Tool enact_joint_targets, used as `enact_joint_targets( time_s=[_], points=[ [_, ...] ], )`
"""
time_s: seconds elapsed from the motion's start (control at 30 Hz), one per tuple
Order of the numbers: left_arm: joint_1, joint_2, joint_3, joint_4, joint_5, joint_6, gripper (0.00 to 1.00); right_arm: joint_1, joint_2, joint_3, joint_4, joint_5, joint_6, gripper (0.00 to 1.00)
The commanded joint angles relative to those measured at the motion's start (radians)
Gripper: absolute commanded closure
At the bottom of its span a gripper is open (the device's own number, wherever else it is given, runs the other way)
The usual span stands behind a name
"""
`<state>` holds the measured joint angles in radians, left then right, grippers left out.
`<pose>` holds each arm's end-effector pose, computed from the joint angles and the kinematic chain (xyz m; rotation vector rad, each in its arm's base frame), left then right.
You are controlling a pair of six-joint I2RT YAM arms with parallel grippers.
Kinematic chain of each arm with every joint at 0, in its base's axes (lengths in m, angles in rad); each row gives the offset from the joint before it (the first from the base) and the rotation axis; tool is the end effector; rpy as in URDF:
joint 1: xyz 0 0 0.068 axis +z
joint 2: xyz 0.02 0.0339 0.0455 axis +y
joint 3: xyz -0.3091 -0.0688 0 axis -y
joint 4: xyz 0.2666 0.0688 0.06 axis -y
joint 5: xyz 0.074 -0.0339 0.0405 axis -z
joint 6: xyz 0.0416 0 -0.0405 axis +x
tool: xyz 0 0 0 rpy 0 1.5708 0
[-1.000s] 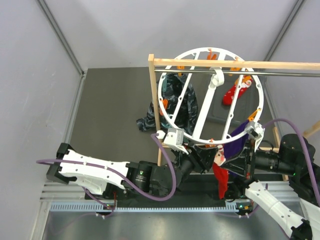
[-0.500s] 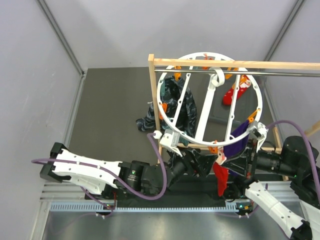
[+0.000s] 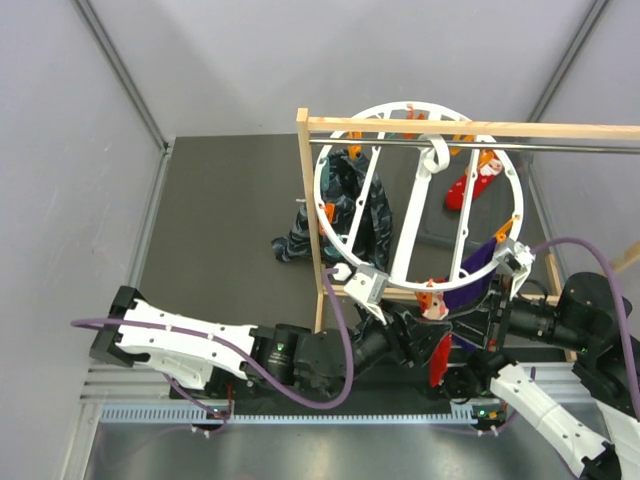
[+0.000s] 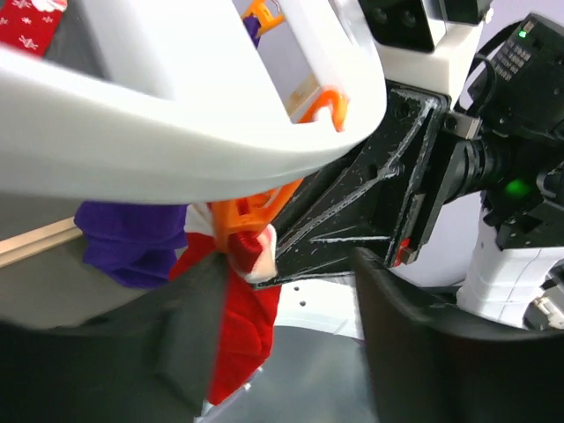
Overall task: Clip the socks to the hanger
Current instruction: Rotate the hanger at the clothesline.
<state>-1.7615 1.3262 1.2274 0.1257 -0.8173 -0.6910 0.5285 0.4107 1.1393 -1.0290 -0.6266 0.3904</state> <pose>-0.0306 -0.3188 0.4496 0.1987 1.6953 -1.2799 -0.0136 0.0203 0.4273 -0.5963 1.9043 1.1980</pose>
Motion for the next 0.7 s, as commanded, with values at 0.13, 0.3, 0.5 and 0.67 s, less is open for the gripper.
enact_joint_targets(
  time_s=[0.13,0.3,0.5,0.67],
  points=[
    [0.002,0.033,0.060,0.012,-0.039,0.059,0.73,0.014,-0.029,0.016,0.011,-0.015,0.013,0.80],
    [0.002,0.022,0.070,-0.038,-0.101,0.073,0.92,0.014,-0.044,0.037,-0.042,-0.007,-0.025,0.55],
    [0.002,-0.065,0.031,-0.151,-0.148,0.045,0.94,0.015,-0.036,0.204,-0.236,0.215,-0.130,0.32],
    [0.002,-0.160,-0.002,-0.273,-0.163,-0.005,0.92,0.016,-0.038,0.335,-0.315,0.591,-0.117,0.32]
  ],
)
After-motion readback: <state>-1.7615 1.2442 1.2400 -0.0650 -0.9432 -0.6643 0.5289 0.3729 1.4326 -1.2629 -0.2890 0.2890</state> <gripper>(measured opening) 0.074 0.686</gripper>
